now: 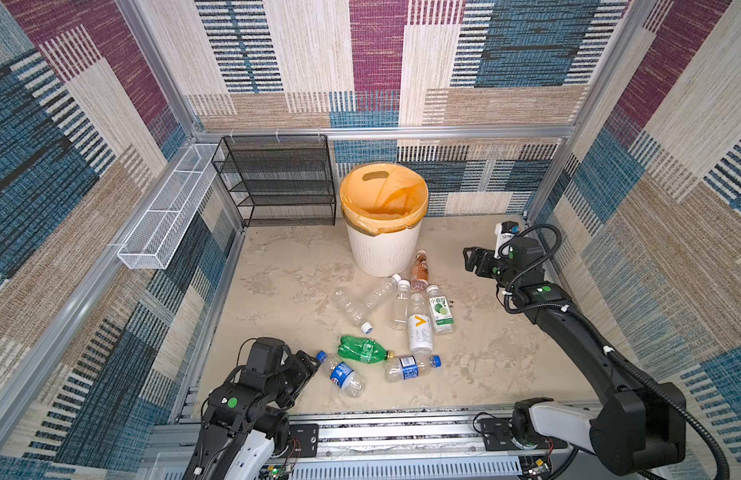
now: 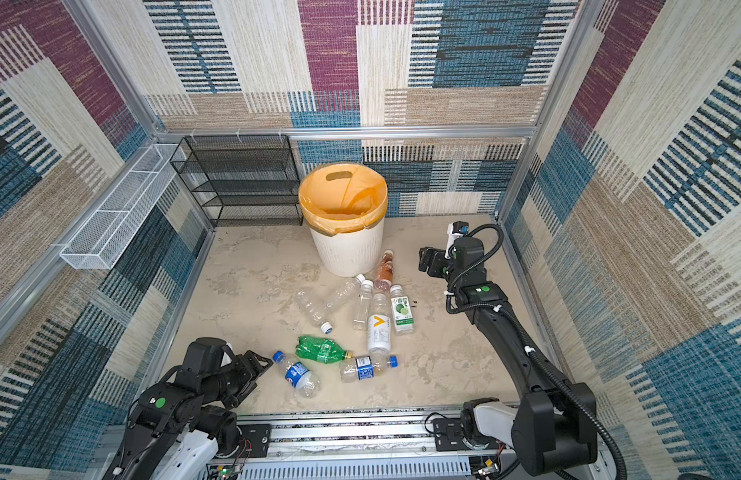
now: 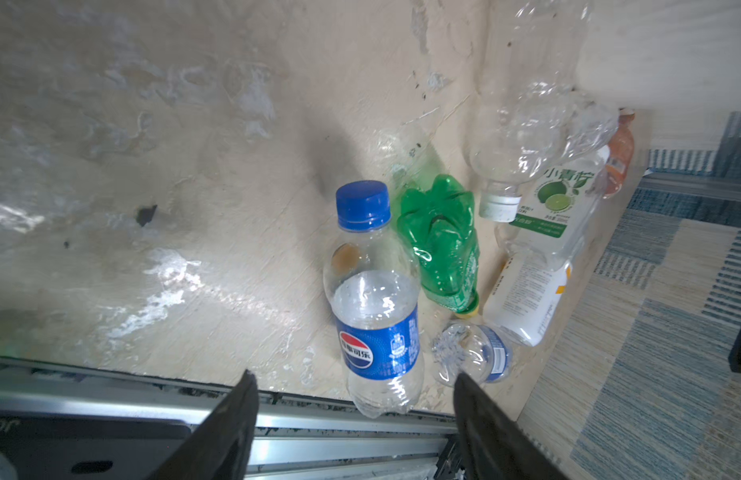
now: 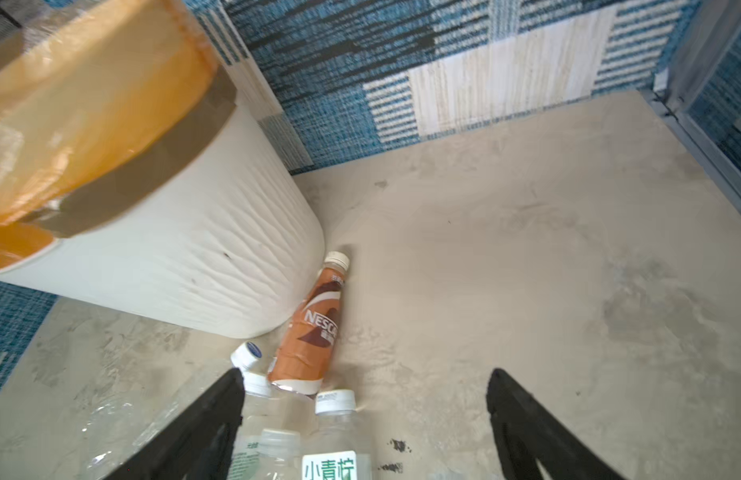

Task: Throw the plastic bottles in the bin
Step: 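Grasp the blue-capped water bottle with the left gripper while the right gripper withdraws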

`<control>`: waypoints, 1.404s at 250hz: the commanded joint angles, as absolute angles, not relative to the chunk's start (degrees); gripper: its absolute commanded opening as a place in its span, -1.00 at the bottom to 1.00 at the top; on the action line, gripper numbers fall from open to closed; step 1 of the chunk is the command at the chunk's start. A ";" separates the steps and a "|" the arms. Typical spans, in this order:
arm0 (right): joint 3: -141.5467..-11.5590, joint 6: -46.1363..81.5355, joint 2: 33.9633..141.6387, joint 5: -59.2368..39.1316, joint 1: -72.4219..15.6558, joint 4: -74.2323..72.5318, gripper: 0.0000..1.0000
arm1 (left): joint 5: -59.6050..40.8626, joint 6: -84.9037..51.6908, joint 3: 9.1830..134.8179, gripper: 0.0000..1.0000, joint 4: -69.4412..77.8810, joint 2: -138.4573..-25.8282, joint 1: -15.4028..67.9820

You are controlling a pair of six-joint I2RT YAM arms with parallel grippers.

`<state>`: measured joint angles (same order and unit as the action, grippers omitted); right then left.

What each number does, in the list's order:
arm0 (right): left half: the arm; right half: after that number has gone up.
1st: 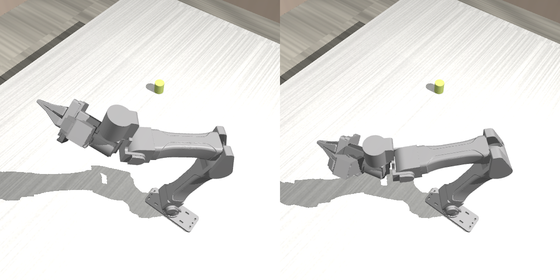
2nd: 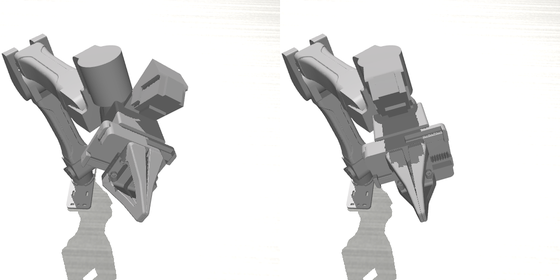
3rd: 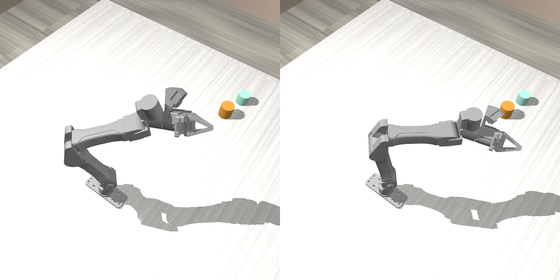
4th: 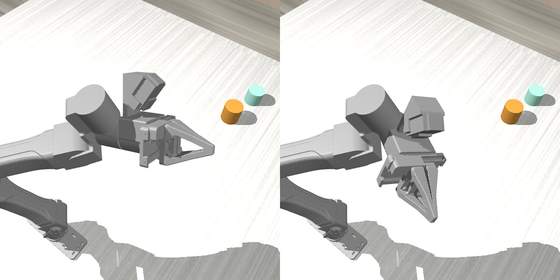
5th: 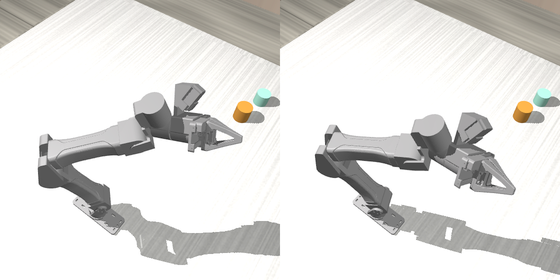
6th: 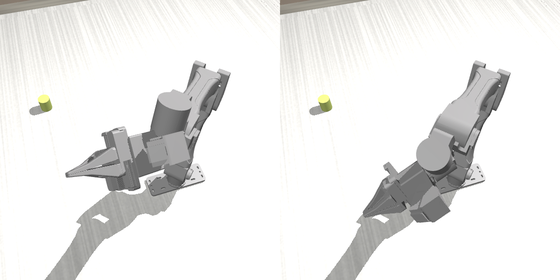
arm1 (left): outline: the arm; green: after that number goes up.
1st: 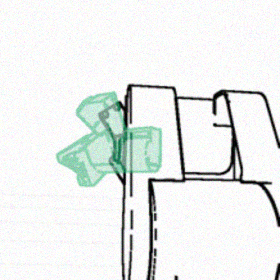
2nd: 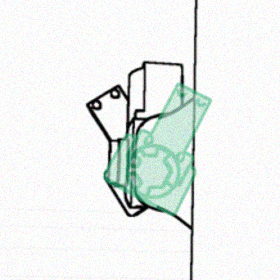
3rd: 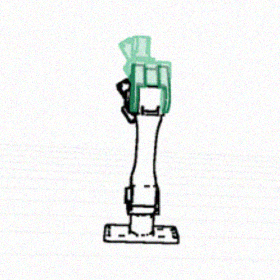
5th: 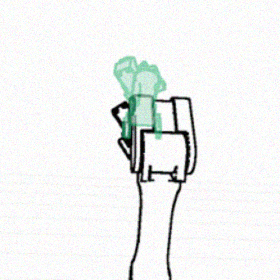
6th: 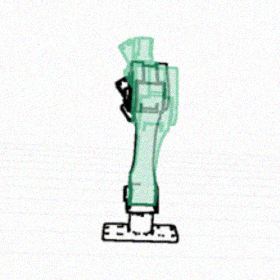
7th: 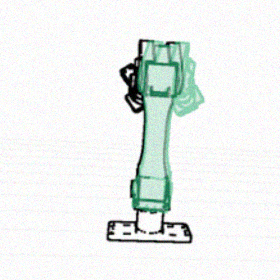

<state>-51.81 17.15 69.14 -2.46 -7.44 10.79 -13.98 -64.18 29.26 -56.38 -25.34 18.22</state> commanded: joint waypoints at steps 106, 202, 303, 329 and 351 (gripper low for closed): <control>-45.72 20.13 69.04 -1.62 -5.05 6.95 0.82 | -7.61 -77.76 22.40 0.66 -30.65 -42.03 37.21; -45.54 20.14 71.50 -2.73 -4.05 5.36 0.80 | -8.70 -77.07 21.07 0.34 -21.51 -53.77 38.14; -46.22 19.52 72.72 -4.63 -2.81 5.17 0.79 | -1.47 -75.11 22.31 0.03 -39.63 -38.44 35.51; -47.34 18.81 73.98 -6.22 -2.81 5.93 0.78 | 0.31 -69.97 25.02 0.10 -46.78 -31.23 28.61; -48.03 18.30 75.00 -8.35 -2.82 6.19 0.79 | -0.13 -64.12 26.92 0.16 -48.62 -29.85 20.90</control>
